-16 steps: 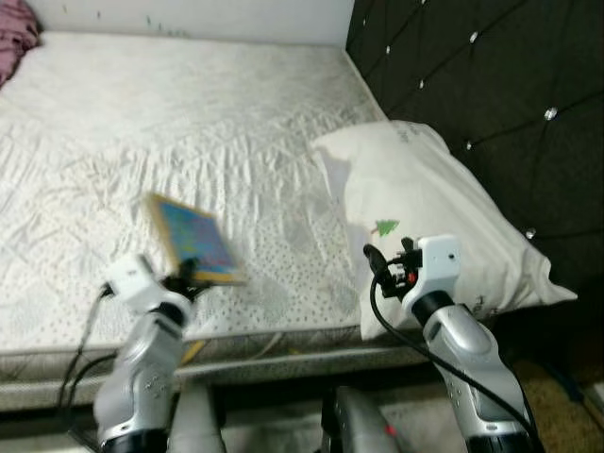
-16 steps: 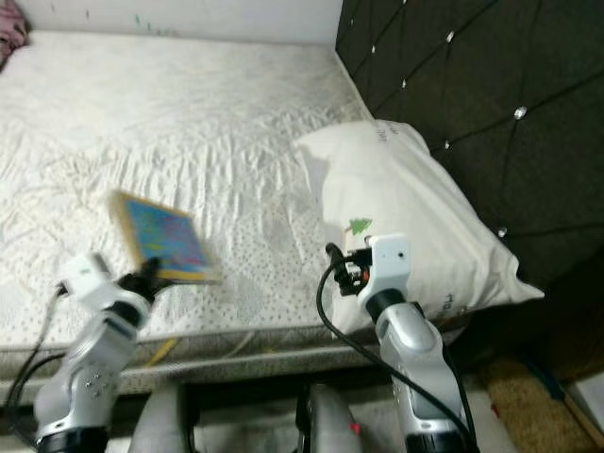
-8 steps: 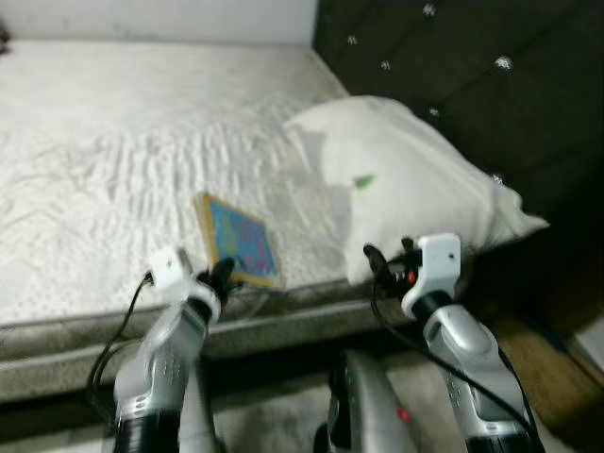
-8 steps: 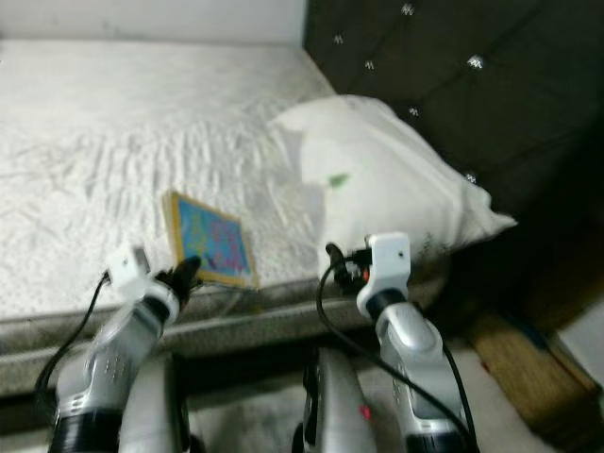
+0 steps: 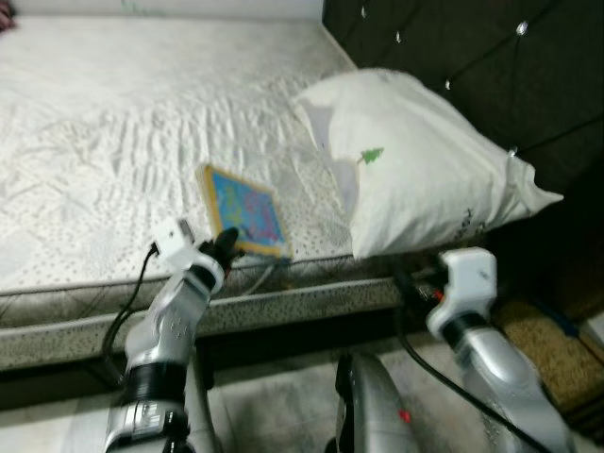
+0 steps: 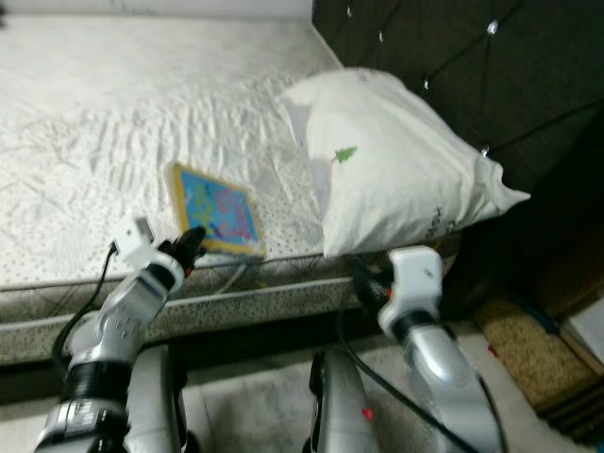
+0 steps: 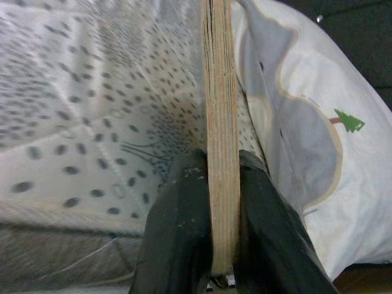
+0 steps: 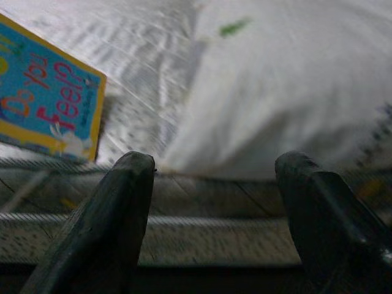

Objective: Clean up the room

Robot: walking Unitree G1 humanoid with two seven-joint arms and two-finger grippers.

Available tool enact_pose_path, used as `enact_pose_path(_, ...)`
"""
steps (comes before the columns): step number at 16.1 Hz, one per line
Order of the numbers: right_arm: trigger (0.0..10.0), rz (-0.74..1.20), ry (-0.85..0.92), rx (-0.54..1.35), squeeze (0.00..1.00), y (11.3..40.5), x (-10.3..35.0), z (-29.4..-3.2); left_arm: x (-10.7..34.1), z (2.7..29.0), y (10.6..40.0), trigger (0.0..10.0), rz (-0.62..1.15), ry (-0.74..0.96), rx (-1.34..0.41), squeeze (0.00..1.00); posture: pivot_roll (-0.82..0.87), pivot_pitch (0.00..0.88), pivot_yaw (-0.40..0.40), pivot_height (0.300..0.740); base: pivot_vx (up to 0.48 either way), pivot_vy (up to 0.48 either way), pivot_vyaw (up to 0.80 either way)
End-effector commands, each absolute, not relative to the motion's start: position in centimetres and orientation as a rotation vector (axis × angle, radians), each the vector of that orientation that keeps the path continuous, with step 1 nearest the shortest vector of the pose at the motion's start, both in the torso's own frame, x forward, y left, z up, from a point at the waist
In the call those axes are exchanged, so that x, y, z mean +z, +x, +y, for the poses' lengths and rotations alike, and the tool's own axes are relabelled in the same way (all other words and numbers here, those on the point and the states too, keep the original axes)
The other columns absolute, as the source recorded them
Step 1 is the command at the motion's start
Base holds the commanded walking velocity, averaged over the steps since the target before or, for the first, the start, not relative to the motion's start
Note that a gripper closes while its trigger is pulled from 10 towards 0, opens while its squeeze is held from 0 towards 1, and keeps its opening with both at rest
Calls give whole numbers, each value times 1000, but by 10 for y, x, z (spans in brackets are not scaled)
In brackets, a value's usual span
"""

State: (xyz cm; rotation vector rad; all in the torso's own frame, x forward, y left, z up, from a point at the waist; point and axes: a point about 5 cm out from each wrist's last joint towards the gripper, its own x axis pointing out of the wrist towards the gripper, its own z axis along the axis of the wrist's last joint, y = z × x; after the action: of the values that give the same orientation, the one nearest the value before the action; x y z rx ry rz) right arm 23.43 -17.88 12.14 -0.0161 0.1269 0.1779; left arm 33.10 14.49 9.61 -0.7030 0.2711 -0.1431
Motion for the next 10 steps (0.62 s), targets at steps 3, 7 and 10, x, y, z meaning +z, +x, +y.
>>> enact_pose_path(3, 10000, 122, -33, 173, 0, 214, 138, -183, 103, 132, 346, 10000, 263, -726, -209, 0, -225, 167, -89, 534, 0, 0, 0)
enact_pose_path(7, 10000, 152, -64, 170, 0, 195, 147, -188, 109, 120, 362, 10000, 266, -777, -238, 0, -288, 198, -101, 534, 0, 0, 0)
enact_pose_path(10, 10000, 168, -81, 168, 0, 188, 152, -191, 110, 109, 370, 10000, 308, -901, -269, 0, -317, 209, -114, 534, 0, 0, 0)
